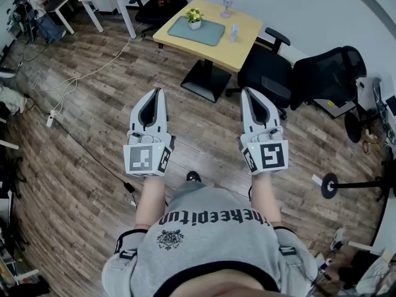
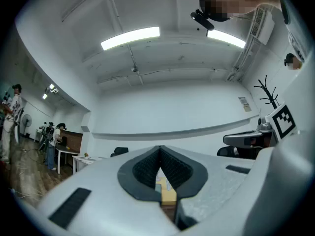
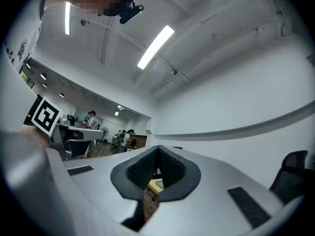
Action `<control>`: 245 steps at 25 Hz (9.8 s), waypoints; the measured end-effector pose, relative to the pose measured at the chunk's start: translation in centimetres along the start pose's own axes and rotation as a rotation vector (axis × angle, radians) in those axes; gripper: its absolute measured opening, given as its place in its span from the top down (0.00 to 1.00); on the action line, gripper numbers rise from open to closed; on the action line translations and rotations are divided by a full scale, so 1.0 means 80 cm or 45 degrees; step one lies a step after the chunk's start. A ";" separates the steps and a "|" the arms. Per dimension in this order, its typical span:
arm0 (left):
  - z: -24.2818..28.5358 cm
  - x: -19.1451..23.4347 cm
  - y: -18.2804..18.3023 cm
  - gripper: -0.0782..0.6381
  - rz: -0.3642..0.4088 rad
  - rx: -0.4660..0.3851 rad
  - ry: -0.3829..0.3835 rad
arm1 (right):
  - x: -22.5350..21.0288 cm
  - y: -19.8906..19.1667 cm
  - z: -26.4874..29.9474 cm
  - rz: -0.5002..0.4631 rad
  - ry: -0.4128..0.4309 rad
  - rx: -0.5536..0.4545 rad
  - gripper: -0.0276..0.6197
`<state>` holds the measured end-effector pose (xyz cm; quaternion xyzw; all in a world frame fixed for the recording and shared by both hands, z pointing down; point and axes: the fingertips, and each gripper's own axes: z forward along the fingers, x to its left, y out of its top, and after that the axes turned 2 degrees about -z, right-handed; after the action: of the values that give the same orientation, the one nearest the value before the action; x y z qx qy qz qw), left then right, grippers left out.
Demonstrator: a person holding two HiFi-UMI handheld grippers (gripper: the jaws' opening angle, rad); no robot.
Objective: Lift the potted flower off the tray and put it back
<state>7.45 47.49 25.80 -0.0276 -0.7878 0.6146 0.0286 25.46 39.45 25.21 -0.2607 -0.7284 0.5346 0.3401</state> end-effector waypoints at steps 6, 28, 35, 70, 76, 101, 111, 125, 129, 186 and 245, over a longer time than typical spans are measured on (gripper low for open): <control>0.005 0.002 -0.002 0.89 0.001 0.000 0.000 | -0.003 -0.001 0.005 0.000 -0.001 0.000 0.96; 0.066 0.043 -0.019 0.89 -0.015 -0.020 -0.074 | -0.020 -0.015 0.052 0.060 -0.097 -0.066 0.96; 0.082 0.059 -0.032 0.89 -0.031 -0.011 -0.097 | -0.017 -0.029 0.069 0.070 -0.110 -0.061 0.95; 0.412 0.136 -0.107 0.69 -0.007 0.003 -0.119 | -0.193 -0.116 0.387 0.104 0.022 -0.116 0.96; 0.469 0.135 -0.118 0.48 -0.020 -0.004 -0.149 | -0.225 -0.131 0.434 0.110 0.056 -0.133 0.96; 0.624 0.167 -0.206 0.40 -0.094 0.117 -0.266 | -0.289 -0.206 0.566 0.149 0.047 -0.096 0.96; 0.722 0.227 -0.258 0.40 -0.104 0.211 -0.323 | -0.303 -0.245 0.683 0.161 0.041 -0.054 0.95; 0.777 0.255 -0.385 0.40 -0.177 0.499 -0.450 | -0.306 -0.335 0.757 0.238 -0.025 0.123 0.95; 0.781 0.258 -0.438 0.40 -0.178 0.605 -0.487 | -0.301 -0.360 0.770 0.248 -0.023 0.177 0.95; 0.837 0.241 -0.721 0.41 0.085 1.055 -0.741 | -0.373 -0.457 0.786 0.213 -0.253 0.433 0.96; 0.691 0.218 -0.284 0.41 -0.091 0.427 -0.247 | -0.279 -0.275 0.641 0.131 0.074 0.091 0.95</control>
<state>-14.51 -10.09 34.62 0.0650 -0.6738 0.7357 -0.0214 -0.49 -14.39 31.30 -0.3010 -0.6842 0.5693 0.3424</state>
